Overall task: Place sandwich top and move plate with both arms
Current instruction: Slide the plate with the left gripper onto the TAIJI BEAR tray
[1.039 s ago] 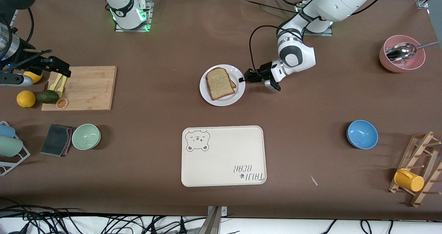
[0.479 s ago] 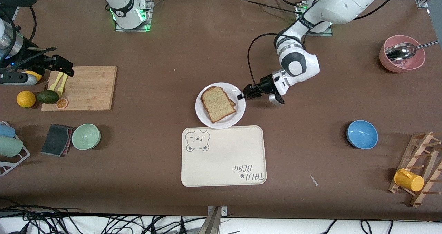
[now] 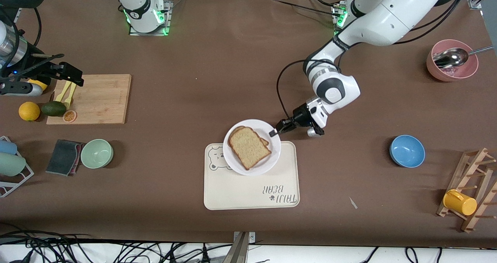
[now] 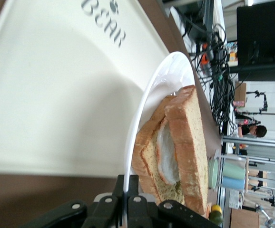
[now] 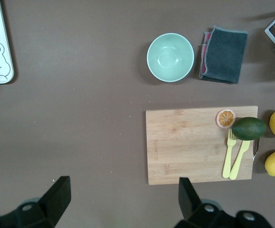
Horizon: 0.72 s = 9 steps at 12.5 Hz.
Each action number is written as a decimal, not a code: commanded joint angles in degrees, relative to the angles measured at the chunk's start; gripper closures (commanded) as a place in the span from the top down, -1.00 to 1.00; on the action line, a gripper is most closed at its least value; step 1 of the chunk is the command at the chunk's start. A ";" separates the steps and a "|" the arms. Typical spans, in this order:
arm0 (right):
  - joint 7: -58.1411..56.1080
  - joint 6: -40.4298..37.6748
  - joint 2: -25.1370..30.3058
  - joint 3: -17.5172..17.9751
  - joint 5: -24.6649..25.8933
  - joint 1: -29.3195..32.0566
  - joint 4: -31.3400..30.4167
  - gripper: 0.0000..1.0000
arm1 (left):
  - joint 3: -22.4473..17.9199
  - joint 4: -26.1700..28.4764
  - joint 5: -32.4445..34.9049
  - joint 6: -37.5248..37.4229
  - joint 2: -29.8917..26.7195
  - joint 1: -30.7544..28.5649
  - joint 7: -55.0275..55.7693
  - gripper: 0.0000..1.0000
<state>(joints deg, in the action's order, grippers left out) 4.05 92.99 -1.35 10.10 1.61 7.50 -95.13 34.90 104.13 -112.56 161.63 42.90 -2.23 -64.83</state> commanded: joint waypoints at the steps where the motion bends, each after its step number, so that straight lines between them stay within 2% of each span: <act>1: 0.61 -0.09 -0.05 0.63 0.85 0.24 -0.05 1.00 | -4.82 -9.09 -1.52 0.88 3.93 5.02 1.97 -1.00; 2: 0.61 -0.18 0.03 0.71 0.77 0.24 -0.06 1.00 | -8.33 -11.90 -1.43 0.88 4.90 8.35 3.29 -1.00; 3: 0.61 0.08 -0.05 0.63 0.85 0.24 -0.06 1.00 | -11.49 -12.28 -1.43 0.88 4.82 10.30 3.82 -1.00; 7: 0.52 0.52 -0.93 0.62 0.94 0.24 -0.06 1.00 | -12.31 -12.81 -1.43 0.88 5.35 12.85 4.53 -1.00; 9: 0.61 0.61 -0.93 0.71 0.94 0.24 -0.06 1.00 | -14.24 -13.86 -1.87 1.23 5.88 14.96 5.32 -1.00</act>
<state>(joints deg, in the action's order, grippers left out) 4.05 93.19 -2.43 10.31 1.62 7.50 -95.19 22.45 93.07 -112.56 161.94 48.01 10.01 -60.49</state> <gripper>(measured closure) 0.000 0.956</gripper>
